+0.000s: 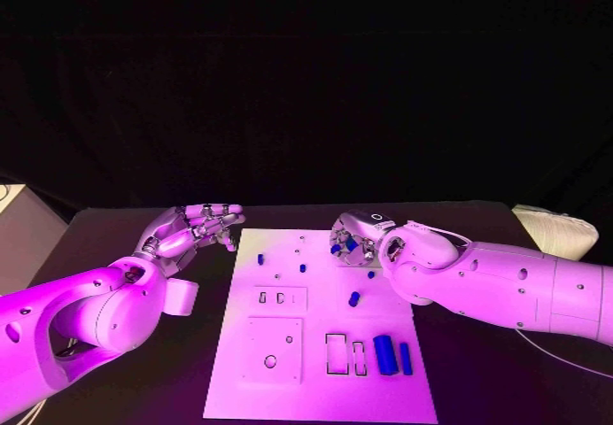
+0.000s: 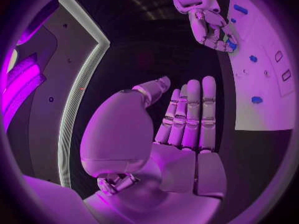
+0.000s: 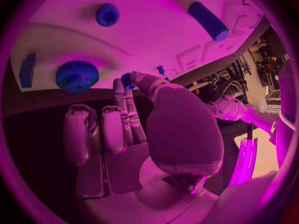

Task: Assemble the parts on the task board

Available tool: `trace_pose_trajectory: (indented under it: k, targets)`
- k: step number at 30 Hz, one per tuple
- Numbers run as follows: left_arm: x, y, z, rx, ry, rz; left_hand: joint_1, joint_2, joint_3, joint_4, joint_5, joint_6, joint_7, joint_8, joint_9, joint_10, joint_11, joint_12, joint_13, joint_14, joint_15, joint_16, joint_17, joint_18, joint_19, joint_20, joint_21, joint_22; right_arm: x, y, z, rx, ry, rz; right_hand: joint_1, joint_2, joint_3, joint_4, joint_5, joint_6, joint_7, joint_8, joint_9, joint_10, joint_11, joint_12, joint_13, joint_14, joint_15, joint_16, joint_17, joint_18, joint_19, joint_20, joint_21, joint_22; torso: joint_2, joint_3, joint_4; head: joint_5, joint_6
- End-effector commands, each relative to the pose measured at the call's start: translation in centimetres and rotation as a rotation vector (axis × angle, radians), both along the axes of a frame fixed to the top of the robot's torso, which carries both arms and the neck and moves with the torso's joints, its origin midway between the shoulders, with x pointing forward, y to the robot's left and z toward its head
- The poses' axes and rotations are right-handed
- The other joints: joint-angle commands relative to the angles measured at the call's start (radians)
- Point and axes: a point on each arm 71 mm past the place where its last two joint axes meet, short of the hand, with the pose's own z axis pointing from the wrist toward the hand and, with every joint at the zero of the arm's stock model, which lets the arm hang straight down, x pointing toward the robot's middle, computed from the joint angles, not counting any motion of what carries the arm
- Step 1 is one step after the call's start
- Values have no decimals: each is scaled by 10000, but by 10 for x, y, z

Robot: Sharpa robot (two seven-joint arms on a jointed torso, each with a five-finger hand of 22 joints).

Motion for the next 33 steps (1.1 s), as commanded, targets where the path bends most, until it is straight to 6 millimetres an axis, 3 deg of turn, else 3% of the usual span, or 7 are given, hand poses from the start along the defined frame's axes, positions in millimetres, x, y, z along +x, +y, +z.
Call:
trace_pose_trajectory:
  k: [1, 3, 14, 20, 24, 29, 33]
  targets:
    - [0, -1, 2, -115, -63, -154, -41, -38, 28, -6, -56, -67, 4, -39, -9, -70, -19, -63, -11, -50, 39, -22, -16, 143, -91, -2, 43, 18, 2, 4, 7, 289, -333, -303, 294, 356, 23, -79, 84, -38, -37, 324, 898, 183, -82, -42, 10, 389, -97, 57, -21, -91, 90, -39, 41, 189, 14, -10, 17, -1, -31]
    - [0, -2, 2, -122, -65, -174, -41, -38, 28, -6, -56, -67, 4, -39, -9, -70, -19, -63, -11, -50, 39, -22, -16, 143, -91, -2, 43, 18, 4, 8, 9, 299, -440, -349, 293, 355, 23, -80, 87, -40, -37, 326, 901, 183, -82, -42, 10, 389, -97, 57, -22, -91, 90, -39, 41, 189, 23, -27, 39, -1, -22]
    - [-1, -3, 3, -131, -59, -218, -37, -30, 33, -7, -54, -68, 0, -38, -8, -74, -19, -56, -9, -49, 41, -25, -26, 143, -96, 2, 49, 21, 17, 26, 16, 264, -804, -452, 279, 336, 35, -119, 136, -82, -24, 377, 985, 180, -78, -45, 9, 384, -97, 63, -38, -100, 102, -38, 72, 237, 61, -25, 42, 102, 126]
    - [0, -7, 3, -165, -35, -326, -7, -30, 46, -30, -55, -58, -14, -30, -1, -71, -28, -42, -3, -47, 37, -33, -45, 147, -103, 4, 67, 28, 23, 40, 14, 270, -846, -318, 268, 319, 39, -136, 151, -115, -12, 391, 1020, 162, -69, -53, 6, 375, -92, 49, -80, -88, 78, -37, 36, 188, 77, -19, 75, 271, 25]
    - [0, -8, 3, -158, -28, -335, 29, -43, 55, -63, -58, -55, -21, -27, 3, -71, -34, -35, -1, -45, 30, -38, -61, 151, -107, 3, 83, 35, 24, 45, 11, 242, -792, -328, 256, 312, 57, -157, 196, -160, 2, 408, 1066, 141, -59, -56, 3, 366, -84, 40, -112, -86, 70, -32, 29, 181, 103, -41, 122, 346, -45]
    - [1, -8, 4, -152, -31, -339, 46, -51, 59, -82, -61, -51, -20, -22, 8, -69, -35, -27, 2, -34, 26, -39, -76, 155, -87, 1, 120, 51, 26, 49, 8, 218, -760, -391, 232, 292, 73, -184, 282, -200, 15, 441, 1133, 138, -49, -49, 4, 363, -75, 49, -117, -97, 88, -25, 67, 239, 126, -80, 154, 330, -62]
    - [1, -9, 5, -150, -40, -343, 47, -52, 59, -84, -62, -50, -18, -22, 9, -69, -35, -26, 3, -29, 25, -38, -80, 156, -78, 0, 133, 57, 28, 52, 6, 227, -784, -446, 222, 283, 69, -186, 283, -206, 16, 445, 1142, 134, -47, -51, 4, 357, -74, 36, -149, -93, 80, -24, 55, 222, 143, -67, 145, 375, -69]
